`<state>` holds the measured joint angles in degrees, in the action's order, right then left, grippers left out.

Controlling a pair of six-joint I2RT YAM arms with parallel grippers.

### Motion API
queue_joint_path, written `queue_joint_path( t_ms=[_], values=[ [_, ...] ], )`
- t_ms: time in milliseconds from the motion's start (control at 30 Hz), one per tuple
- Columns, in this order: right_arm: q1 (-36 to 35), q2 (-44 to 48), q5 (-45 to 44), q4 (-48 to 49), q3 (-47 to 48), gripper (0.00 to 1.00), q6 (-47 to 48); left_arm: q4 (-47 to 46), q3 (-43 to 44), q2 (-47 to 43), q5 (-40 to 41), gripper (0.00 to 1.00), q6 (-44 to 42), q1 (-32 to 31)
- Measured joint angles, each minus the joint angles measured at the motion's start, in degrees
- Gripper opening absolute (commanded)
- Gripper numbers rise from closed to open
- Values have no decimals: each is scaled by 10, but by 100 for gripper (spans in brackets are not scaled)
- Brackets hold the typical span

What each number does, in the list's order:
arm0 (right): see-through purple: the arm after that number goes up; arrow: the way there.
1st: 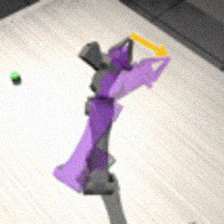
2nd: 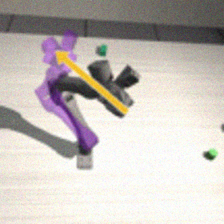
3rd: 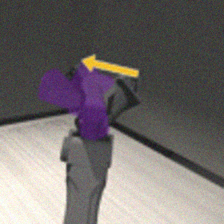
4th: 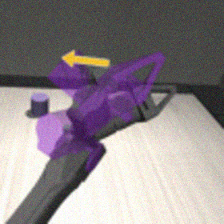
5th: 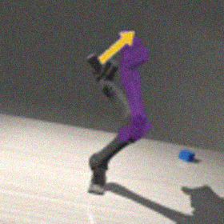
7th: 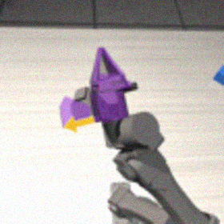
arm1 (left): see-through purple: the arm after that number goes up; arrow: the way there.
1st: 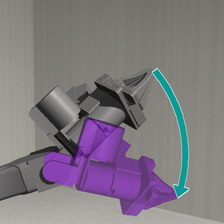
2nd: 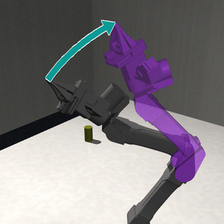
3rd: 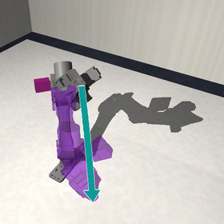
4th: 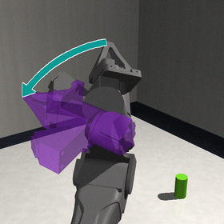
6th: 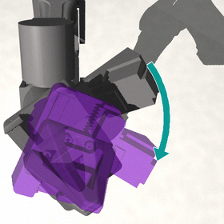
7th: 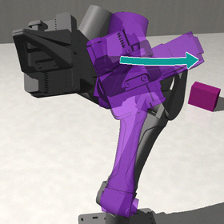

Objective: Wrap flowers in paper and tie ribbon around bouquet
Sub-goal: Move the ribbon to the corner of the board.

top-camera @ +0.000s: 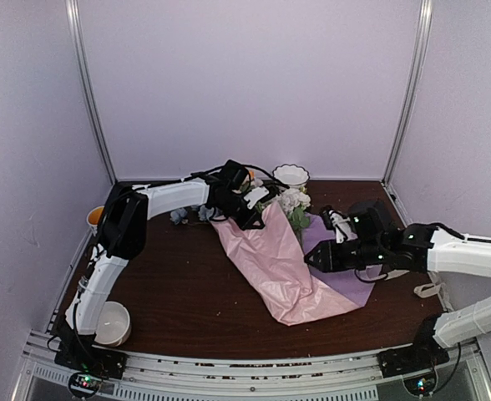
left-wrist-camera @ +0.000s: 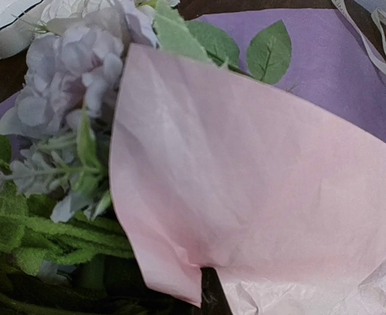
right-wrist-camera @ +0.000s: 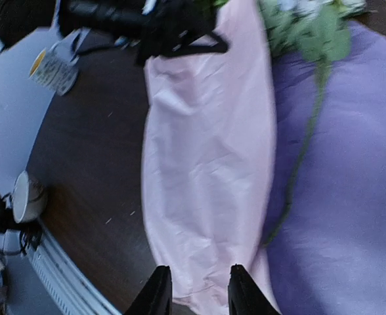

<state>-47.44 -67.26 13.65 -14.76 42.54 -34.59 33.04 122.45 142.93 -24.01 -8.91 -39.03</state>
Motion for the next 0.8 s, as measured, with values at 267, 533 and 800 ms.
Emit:
queue_joint_path(
  t_ms=[267, 533, 800],
  values=[
    [202, 30, -180, -178, 19, 47, 47, 0, -4, -2, 0, 0, -5, 0],
    [261, -82, -132, -224, 12, 49, 90, 0, -8, -5, 0, 0, -7, 0],
    [279, -189, -92, -227, 17, 0, 122, -1, -10, -6, 0, 0, -9, 0]
  ],
)
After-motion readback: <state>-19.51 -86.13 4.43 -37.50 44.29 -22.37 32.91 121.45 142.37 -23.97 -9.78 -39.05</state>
